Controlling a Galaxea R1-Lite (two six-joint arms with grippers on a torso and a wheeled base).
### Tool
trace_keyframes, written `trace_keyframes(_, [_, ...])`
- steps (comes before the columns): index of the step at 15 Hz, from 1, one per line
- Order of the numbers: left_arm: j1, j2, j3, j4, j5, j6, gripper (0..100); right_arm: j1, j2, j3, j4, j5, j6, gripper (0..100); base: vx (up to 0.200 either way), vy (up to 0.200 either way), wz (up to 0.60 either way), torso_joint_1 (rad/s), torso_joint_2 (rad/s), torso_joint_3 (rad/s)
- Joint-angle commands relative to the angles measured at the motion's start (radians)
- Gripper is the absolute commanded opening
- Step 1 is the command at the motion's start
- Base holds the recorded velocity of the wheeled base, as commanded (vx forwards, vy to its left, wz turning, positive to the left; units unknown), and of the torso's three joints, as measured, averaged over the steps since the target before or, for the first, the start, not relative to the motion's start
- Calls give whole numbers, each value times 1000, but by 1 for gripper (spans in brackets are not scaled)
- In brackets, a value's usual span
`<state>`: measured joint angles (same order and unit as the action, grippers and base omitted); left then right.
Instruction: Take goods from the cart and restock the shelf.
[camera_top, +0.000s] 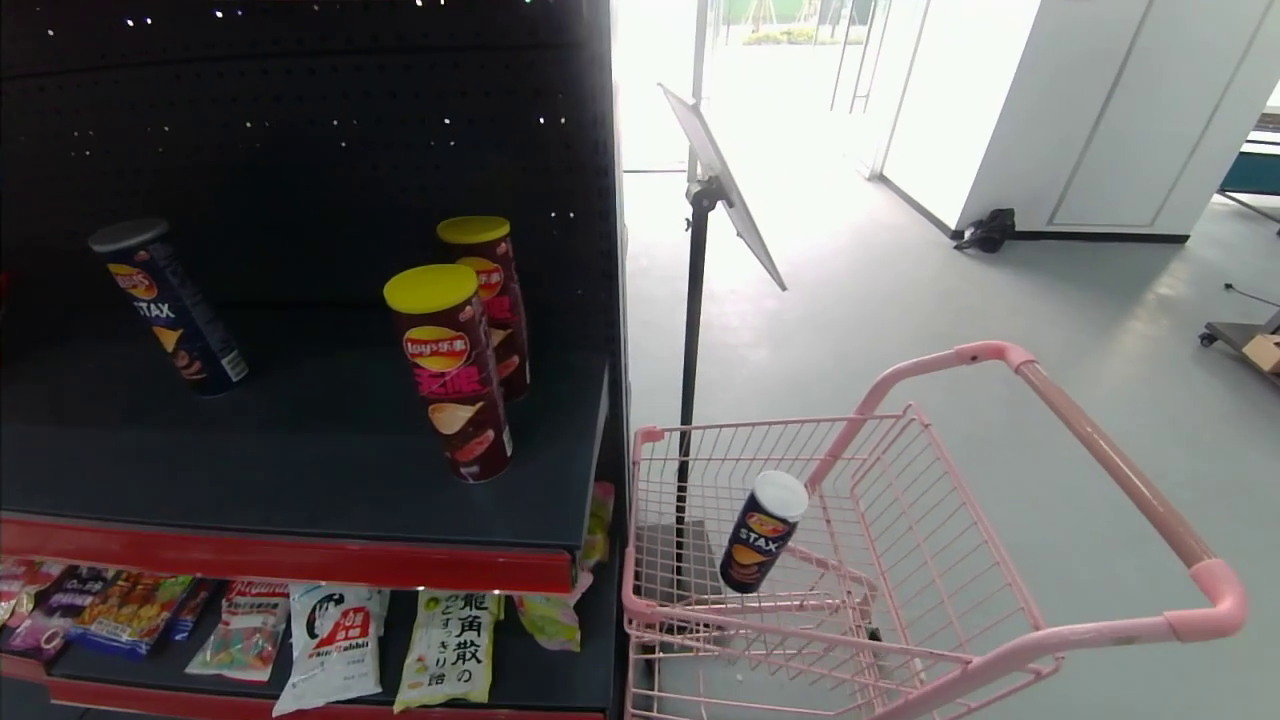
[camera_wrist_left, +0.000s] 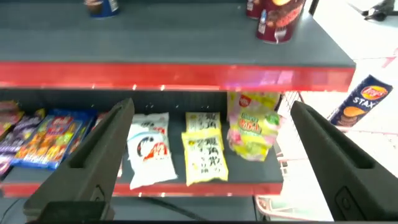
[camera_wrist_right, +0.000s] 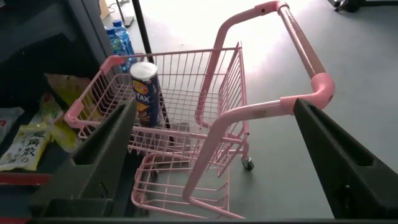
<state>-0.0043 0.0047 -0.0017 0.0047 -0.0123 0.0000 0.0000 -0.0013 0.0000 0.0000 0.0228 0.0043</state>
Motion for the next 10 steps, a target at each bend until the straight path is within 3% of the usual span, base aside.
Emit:
trace_keyframes(1, [0,1,0,0,0,0,100,0,1,0,0,0,0,100,0,0,0,0,0,0])
trace_keyframes(10, [0,1,0,0,0,0,100,0,1,0,0,0,0,100,0,0,0,0,0,0])
